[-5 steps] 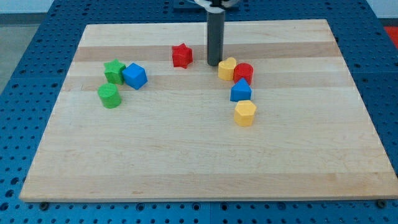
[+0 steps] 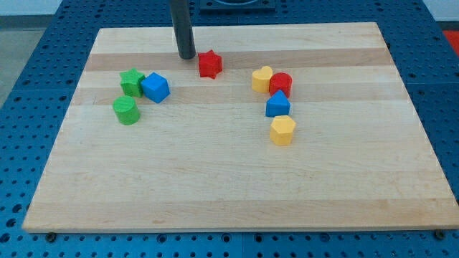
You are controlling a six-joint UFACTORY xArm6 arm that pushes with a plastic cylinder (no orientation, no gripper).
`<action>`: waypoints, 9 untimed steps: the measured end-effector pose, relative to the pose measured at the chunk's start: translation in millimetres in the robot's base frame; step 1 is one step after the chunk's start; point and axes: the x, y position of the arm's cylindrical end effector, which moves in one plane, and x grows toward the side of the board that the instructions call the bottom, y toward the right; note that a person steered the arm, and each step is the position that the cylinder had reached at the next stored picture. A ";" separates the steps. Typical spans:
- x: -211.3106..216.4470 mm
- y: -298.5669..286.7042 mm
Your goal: Move the red star above the yellow heart
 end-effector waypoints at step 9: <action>26.1 99.7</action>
